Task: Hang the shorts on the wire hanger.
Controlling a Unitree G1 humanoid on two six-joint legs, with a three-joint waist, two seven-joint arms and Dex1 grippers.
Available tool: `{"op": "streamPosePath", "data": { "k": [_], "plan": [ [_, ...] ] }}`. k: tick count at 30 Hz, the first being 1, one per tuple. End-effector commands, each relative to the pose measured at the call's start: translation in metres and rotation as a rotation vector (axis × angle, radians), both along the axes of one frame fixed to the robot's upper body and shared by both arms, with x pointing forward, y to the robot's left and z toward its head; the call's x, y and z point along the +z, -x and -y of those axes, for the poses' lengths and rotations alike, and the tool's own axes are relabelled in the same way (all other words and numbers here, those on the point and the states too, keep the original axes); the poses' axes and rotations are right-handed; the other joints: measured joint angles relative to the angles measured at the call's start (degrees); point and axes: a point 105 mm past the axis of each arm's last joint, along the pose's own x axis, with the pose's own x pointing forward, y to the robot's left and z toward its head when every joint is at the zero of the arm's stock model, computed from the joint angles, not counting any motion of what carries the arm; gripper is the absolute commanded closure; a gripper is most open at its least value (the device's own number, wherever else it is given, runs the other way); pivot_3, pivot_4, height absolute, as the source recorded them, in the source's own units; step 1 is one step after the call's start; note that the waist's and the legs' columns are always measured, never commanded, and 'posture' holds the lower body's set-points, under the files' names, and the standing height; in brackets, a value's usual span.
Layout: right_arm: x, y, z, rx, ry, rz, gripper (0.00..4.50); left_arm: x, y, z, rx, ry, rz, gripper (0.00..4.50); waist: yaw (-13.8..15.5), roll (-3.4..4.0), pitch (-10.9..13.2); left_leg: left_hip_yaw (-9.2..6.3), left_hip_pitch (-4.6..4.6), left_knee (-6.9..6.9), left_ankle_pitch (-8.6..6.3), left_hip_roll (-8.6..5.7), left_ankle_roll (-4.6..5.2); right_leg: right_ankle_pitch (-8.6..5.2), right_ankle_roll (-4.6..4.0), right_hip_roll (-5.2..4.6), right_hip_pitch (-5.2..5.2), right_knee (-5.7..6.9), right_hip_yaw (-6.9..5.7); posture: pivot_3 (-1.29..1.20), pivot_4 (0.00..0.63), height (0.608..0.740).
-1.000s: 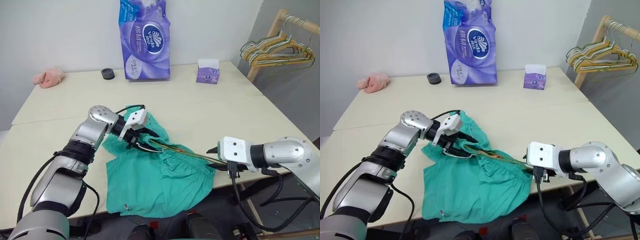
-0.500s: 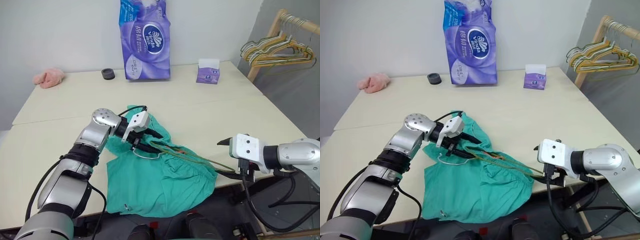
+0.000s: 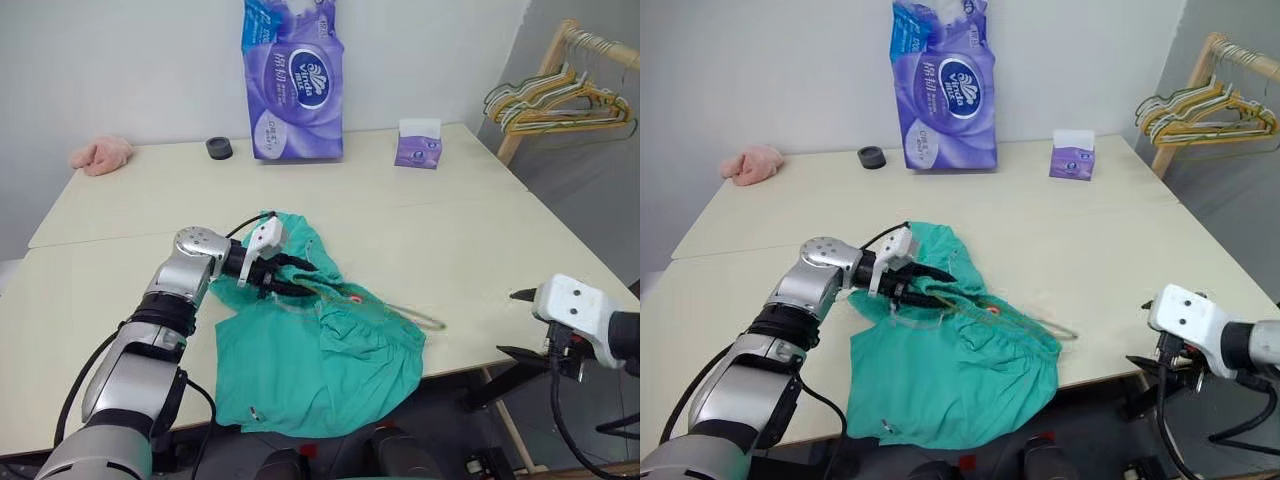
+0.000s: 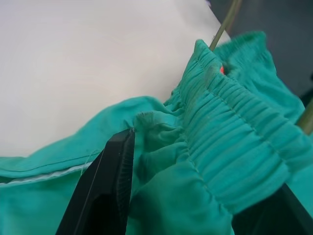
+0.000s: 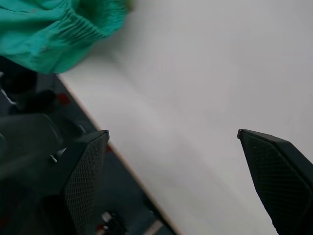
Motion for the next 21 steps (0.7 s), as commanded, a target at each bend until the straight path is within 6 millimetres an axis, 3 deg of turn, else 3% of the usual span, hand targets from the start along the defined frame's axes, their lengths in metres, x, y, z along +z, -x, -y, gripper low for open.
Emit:
{"op": "streamPosePath", "data": {
  "k": [1,7,20,21],
  "plan": [
    [0.003,0.006,-0.023,0.019,-0.100,0.027,0.00,0.028,-0.005,0.003,0.032,0.096,0.000,2.38,-0.1,-0.01,0.0,0.00,0.01,0.00,0.00,0.00,0.00,0.00,0.00,0.01,0.00,0.01,0.01,-0.24,0.060,0.740],
    [-0.002,-0.002,-0.045,-0.012,-0.192,0.073,0.00,0.018,0.006,0.007,0.017,0.060,-0.055,2.38,0.0,0.01,0.0,0.01,0.04,0.02,0.00,0.00,0.00,0.00,0.00,0.00,0.02,0.04,0.05,-0.24,0.061,0.740],
    [-0.001,-0.005,-0.060,-0.008,-0.230,0.079,0.00,-0.014,0.016,0.015,-0.011,-0.092,0.090,2.38,0.4,0.01,0.0,0.03,0.08,0.01,0.00,-0.01,-0.01,0.00,-0.02,-0.03,0.03,0.03,0.07,-0.24,0.068,0.740],
    [-0.001,-0.005,-0.060,-0.008,-0.232,0.079,0.00,-0.015,0.016,0.015,-0.011,-0.093,0.093,1.65,0.4,0.01,0.0,0.03,0.08,0.01,0.00,-0.01,-0.01,0.00,-0.01,-0.03,0.03,0.03,0.07,-0.24,0.068,0.740]
  ]
}}
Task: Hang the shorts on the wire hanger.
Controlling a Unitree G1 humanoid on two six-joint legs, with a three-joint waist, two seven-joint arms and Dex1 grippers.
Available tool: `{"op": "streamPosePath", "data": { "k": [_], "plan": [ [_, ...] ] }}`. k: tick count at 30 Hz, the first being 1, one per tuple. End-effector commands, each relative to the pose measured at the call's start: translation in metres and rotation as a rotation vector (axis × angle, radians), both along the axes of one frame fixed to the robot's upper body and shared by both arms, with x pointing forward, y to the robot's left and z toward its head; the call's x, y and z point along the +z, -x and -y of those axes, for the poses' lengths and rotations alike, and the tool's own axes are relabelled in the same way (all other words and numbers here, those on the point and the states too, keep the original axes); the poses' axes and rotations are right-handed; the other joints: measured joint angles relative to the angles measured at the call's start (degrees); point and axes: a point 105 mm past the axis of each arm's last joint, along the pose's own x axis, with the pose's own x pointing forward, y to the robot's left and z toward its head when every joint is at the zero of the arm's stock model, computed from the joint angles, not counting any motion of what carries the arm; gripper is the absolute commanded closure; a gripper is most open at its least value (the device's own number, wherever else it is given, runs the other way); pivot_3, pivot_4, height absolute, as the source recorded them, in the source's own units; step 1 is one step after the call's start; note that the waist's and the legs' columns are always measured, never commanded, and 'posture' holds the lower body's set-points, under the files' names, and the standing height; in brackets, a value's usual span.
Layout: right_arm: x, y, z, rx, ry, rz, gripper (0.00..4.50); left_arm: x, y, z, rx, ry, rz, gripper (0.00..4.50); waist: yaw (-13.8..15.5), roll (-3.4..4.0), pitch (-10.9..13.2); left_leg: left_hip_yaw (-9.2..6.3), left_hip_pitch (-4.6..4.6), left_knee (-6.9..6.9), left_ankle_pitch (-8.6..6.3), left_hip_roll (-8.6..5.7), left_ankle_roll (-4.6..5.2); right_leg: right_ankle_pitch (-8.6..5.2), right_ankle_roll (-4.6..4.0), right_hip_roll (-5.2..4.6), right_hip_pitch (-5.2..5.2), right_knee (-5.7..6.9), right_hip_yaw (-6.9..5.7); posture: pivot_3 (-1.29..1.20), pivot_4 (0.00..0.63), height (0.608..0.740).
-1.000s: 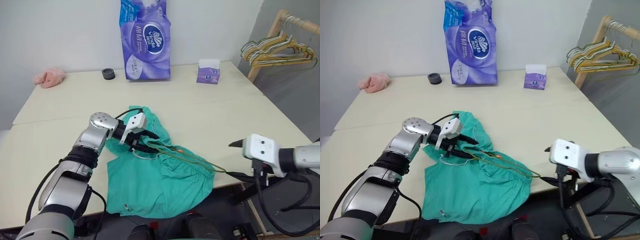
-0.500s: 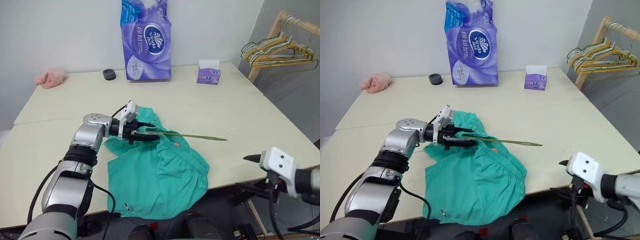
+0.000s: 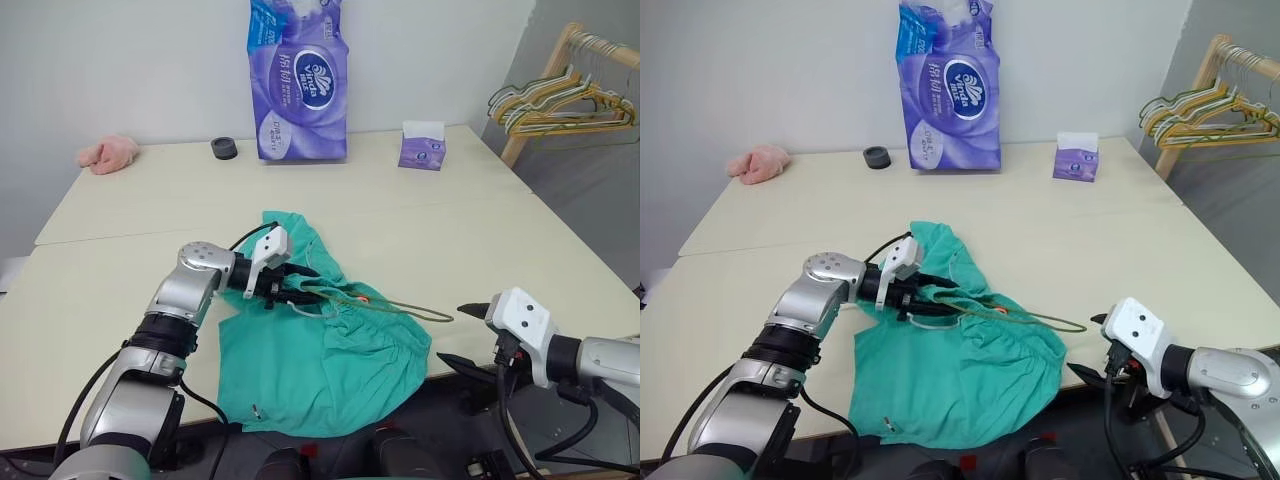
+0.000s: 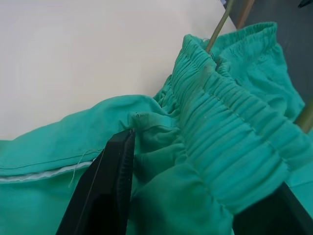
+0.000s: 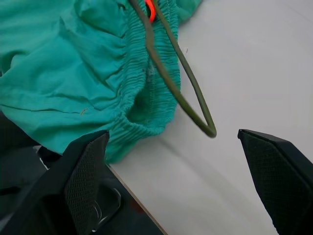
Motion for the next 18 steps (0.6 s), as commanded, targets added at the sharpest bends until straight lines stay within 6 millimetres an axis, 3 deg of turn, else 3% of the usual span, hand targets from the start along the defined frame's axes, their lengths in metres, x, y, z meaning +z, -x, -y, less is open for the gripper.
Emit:
{"op": "streamPosePath", "data": {
  "k": [1,6,18],
  "plan": [
    [0.008,0.001,-0.007,0.022,-0.007,0.040,0.00,0.005,-0.002,0.003,-0.017,-0.015,0.071,1.43,0.0,0.00,0.0,0.00,0.00,0.00,0.00,0.00,0.00,0.00,0.00,0.00,0.00,0.00,0.00,-0.24,0.068,0.740],
    [0.007,0.000,-0.006,0.020,-0.009,0.038,0.00,0.004,-0.006,0.003,-0.011,-0.031,0.152,0.02,0.0,0.00,0.0,0.01,0.00,0.00,0.00,0.00,0.00,0.00,0.00,0.00,0.01,0.00,0.00,-0.24,0.068,0.740],
    [-0.002,0.003,-0.001,0.016,-0.012,0.043,0.00,-0.006,-0.011,0.004,-0.154,-0.186,0.475,0.02,0.0,0.00,0.0,0.02,0.02,0.00,0.00,0.00,0.00,0.00,0.00,0.00,0.02,-0.01,0.00,-0.24,0.068,0.740]
  ]
}}
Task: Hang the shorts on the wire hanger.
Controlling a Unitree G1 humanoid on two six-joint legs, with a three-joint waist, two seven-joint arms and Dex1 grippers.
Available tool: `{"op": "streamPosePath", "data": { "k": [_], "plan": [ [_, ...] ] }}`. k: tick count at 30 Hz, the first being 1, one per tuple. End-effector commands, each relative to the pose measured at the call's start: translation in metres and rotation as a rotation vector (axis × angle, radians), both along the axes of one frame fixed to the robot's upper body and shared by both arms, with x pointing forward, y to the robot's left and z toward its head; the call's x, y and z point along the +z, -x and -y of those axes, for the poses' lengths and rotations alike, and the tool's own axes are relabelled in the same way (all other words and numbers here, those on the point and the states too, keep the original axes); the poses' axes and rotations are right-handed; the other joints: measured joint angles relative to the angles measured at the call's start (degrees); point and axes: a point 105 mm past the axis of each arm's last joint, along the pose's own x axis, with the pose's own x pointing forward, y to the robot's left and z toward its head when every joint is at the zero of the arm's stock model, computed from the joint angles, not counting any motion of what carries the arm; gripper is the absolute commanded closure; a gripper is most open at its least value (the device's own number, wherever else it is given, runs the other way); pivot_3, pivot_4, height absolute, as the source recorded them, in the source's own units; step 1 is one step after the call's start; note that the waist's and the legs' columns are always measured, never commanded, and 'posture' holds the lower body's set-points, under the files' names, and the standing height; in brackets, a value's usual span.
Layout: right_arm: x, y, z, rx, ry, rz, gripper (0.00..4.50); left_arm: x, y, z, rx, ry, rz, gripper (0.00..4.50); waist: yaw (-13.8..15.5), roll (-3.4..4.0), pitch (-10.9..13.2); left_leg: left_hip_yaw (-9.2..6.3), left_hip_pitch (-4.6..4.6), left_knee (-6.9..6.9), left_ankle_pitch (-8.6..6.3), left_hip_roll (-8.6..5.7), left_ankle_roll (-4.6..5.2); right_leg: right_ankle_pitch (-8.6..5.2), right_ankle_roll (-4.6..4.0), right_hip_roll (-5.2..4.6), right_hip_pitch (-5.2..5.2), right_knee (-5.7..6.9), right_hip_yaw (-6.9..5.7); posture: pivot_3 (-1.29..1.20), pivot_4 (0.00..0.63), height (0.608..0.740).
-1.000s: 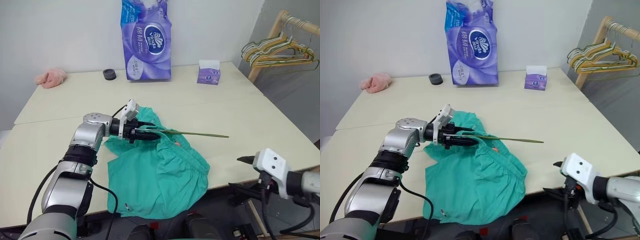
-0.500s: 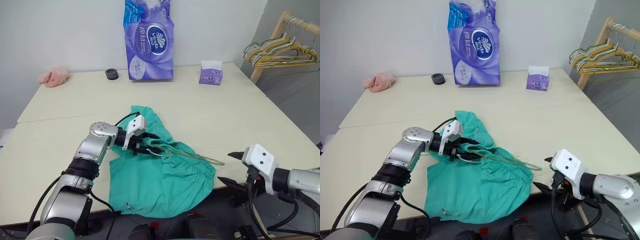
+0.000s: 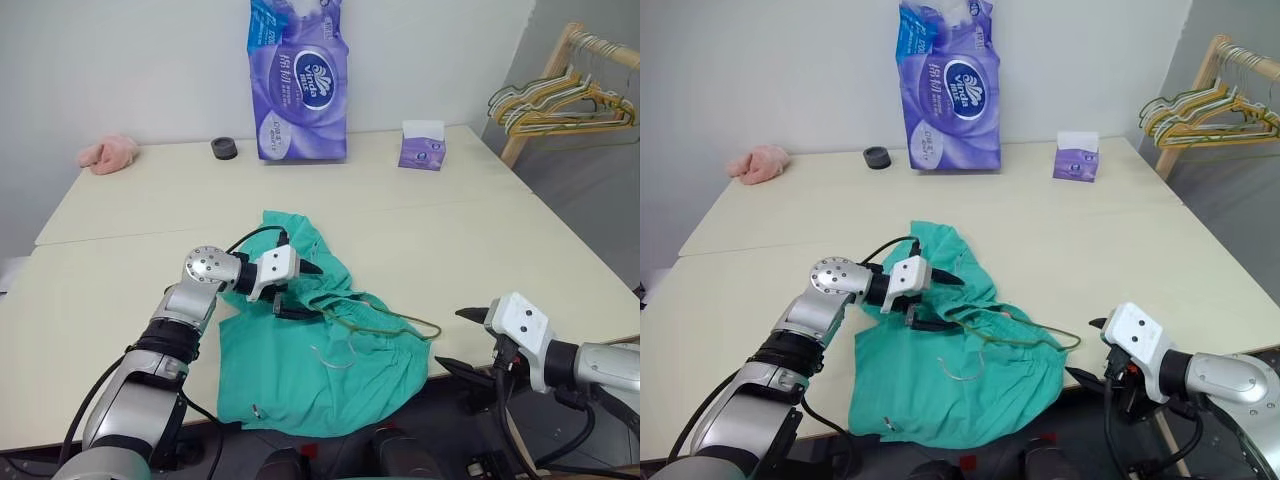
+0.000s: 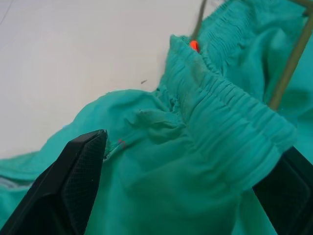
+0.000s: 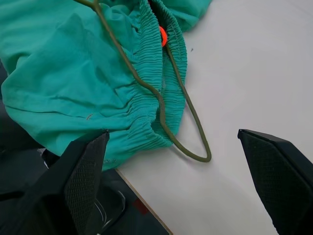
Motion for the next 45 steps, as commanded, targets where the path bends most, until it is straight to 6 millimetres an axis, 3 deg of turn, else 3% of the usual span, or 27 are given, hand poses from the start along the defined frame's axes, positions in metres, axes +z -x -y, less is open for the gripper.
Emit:
{"op": "streamPosePath", "data": {
  "k": [1,5,8,20,21,26,29,33,39,45],
  "plan": [
    [0.005,0.000,-0.003,0.016,0.002,0.048,0.00,0.008,-0.007,0.004,-0.054,-0.038,0.133,0.02,0.0,0.00,0.0,0.00,0.00,0.00,0.00,0.00,0.00,0.00,0.00,0.00,0.00,0.00,0.00,-0.24,0.068,0.740],
    [0.006,0.000,-0.004,0.018,0.001,0.056,0.00,0.002,-0.007,0.003,-0.077,-0.063,0.139,0.02,-0.1,0.00,0.0,0.01,0.00,0.00,0.00,0.00,0.00,0.00,0.00,0.00,0.01,-0.01,-0.01,-0.24,0.069,0.740],
    [0.008,0.000,-0.003,0.013,0.002,0.062,0.00,0.000,-0.006,0.003,-0.100,-0.069,0.135,0.62,-0.1,-0.01,0.0,0.01,0.00,0.00,0.00,-0.01,0.01,0.00,0.01,0.01,0.01,0.00,-0.02,-0.24,0.069,0.740],
    [0.016,-0.005,0.002,-0.025,0.002,0.080,0.00,0.012,-0.017,0.011,-0.082,-0.001,0.220,4.34,-0.2,-0.01,0.0,0.01,0.00,0.00,0.00,-0.01,0.01,0.00,0.01,0.02,0.01,0.00,-0.02,-0.24,0.067,0.740],
    [0.016,-0.005,0.004,-0.031,0.004,0.080,0.00,0.011,-0.018,0.010,-0.073,0.004,0.200,4.45,-0.2,-0.01,0.0,0.01,0.00,0.00,0.00,-0.01,0.01,0.00,0.01,0.02,0.01,0.00,-0.01,-0.24,0.067,0.740],
    [0.024,-0.002,0.024,-0.096,0.019,0.081,0.00,0.018,-0.025,0.003,0.041,0.087,-0.003,4.45,-0.2,-0.01,0.0,0.00,-0.01,0.00,0.00,-0.02,0.01,-0.01,0.02,0.06,0.02,0.01,-0.01,-0.24,0.068,0.740],
    [0.027,0.003,0.025,-0.111,-0.027,0.040,0.00,0.026,-0.030,0.001,0.093,0.135,-0.060,4.45,-0.4,-0.03,0.0,0.00,-0.01,0.00,0.00,-0.01,0.01,-0.02,0.03,0.10,0.02,0.01,0.00,-0.25,0.069,0.740],
    [0.026,-0.001,0.017,-0.163,-0.142,-0.015,0.00,0.037,-0.035,-0.001,0.131,0.182,-0.098,4.45,-0.5,-0.02,0.0,-0.03,0.00,0.00,0.00,0.04,0.01,-0.01,0.02,0.13,0.02,0.01,0.00,-0.26,0.069,0.740],
    [0.009,-0.012,-0.005,-0.214,-0.364,-0.188,0.00,0.046,-0.035,-0.010,0.144,0.197,-0.124,4.45,-1.2,-0.02,0.0,-0.05,0.01,-0.04,0.00,0.05,0.01,-0.01,0.01,0.13,0.00,0.02,0.00,-0.23,0.065,0.740],
    [-0.009,-0.014,-0.026,-0.215,-0.427,-0.301,0.00,0.048,-0.032,-0.012,0.140,0.201,-0.122,4.45,-1.0,-0.01,0.0,-0.08,-0.02,-0.04,0.00,0.05,0.01,-0.01,0.01,0.08,0.00,0.02,-0.01,-0.22,0.063,0.740]
  ]
}}
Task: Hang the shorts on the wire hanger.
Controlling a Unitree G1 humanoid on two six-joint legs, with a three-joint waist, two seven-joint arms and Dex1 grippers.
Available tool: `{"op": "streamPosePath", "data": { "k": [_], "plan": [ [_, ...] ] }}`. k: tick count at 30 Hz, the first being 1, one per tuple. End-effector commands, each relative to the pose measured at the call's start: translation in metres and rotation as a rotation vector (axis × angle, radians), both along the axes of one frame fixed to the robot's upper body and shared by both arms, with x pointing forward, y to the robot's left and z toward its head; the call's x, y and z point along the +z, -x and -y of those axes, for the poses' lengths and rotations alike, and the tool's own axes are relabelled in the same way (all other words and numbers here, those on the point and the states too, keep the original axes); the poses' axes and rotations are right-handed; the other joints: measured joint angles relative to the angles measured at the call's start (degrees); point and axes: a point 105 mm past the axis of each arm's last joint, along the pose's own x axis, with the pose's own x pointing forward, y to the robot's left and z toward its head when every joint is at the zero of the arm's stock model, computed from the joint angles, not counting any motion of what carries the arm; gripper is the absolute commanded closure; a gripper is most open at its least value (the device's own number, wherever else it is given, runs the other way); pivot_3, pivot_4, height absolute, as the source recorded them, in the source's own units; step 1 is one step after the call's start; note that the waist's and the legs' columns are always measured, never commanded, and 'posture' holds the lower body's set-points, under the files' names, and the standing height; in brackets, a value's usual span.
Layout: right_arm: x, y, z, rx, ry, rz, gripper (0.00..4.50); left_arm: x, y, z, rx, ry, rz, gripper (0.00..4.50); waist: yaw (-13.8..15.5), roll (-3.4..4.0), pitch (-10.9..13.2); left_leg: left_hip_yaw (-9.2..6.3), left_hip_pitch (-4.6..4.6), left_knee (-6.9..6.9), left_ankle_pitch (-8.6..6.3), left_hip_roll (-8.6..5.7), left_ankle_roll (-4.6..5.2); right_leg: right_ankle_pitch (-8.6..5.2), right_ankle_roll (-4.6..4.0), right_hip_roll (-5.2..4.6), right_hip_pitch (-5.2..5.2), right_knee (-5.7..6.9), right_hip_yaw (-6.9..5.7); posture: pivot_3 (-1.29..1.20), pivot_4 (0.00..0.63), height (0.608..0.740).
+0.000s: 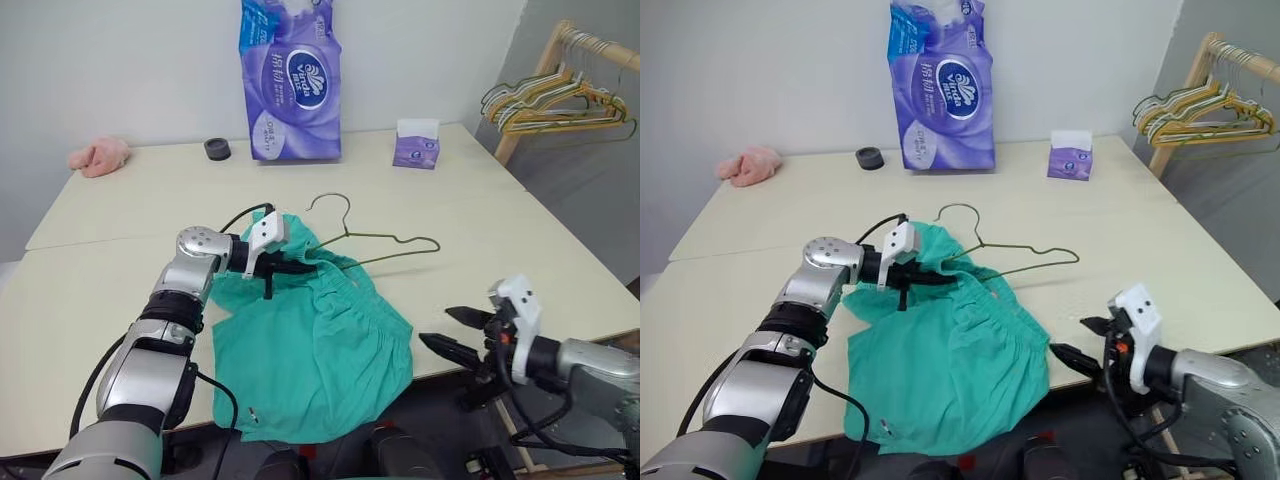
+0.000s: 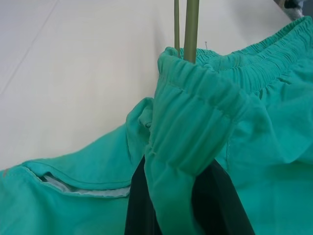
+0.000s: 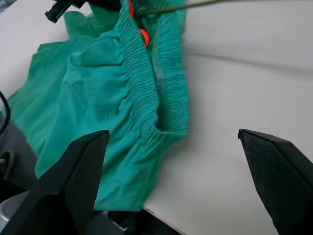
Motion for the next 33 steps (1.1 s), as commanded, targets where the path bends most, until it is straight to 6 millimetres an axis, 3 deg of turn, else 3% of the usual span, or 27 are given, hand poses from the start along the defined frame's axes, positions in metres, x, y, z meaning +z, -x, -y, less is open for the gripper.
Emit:
{"op": "streamPosePath", "data": {
  "k": [1,10,13,16,25,29,33],
  "plan": [
    [-0.003,-0.001,-0.010,0.013,-0.039,-0.023,0.00,0.016,-0.001,-0.002,-0.002,0.032,0.052,4.45,0.0,0.00,0.0,0.00,0.00,0.00,0.00,0.00,0.00,0.00,0.00,-0.01,0.00,0.00,0.00,-0.22,0.063,0.740],
    [-0.034,-0.007,-0.032,0.009,-0.060,-0.132,0.00,0.016,0.001,-0.001,-0.010,0.031,0.054,4.45,0.0,0.01,0.0,-0.01,0.00,0.00,0.00,0.00,0.00,0.00,0.00,-0.01,-0.01,0.01,0.00,-0.21,0.058,0.740],
    [-0.037,-0.012,-0.036,-0.007,-0.069,-0.140,0.54,0.016,0.001,-0.001,-0.010,0.030,0.061,4.50,0.1,0.01,0.0,-0.01,0.00,0.00,0.00,0.00,0.00,0.00,0.00,-0.02,-0.02,0.01,-0.01,-0.21,0.058,0.740],
    [-0.038,-0.020,-0.038,-0.028,-0.044,-0.113,1.52,0.017,0.001,-0.001,-0.010,0.034,0.062,4.50,0.0,0.02,0.0,-0.01,0.00,0.00,0.00,0.00,0.00,0.01,-0.01,-0.02,-0.02,0.02,-0.01,-0.21,0.055,0.740],
    [-0.022,-0.037,-0.010,-0.054,0.131,0.068,4.48,0.030,-0.001,-0.007,0.031,0.076,0.083,4.50,0.1,0.02,0.0,-0.01,-0.03,0.01,0.00,-0.02,0.00,0.00,0.00,-0.04,-0.05,0.02,-0.03,-0.20,0.051,0.740],
    [-0.014,-0.043,0.002,-0.064,0.193,0.123,4.48,0.037,0.001,-0.008,0.029,0.098,0.073,4.50,0.2,0.01,0.0,-0.01,-0.04,0.01,0.00,-0.02,0.00,0.00,0.00,-0.04,-0.05,0.02,-0.03,-0.20,0.050,0.740],
    [0.004,-0.060,0.039,-0.121,0.311,0.194,4.48,0.046,0.022,-0.004,-0.055,0.124,-0.030,4.50,0.0,0.02,0.0,0.00,-0.04,0.01,0.00,-0.03,0.00,0.00,0.00,-0.04,-0.05,0.03,-0.02,-0.20,0.049,0.740]
  ]
}}
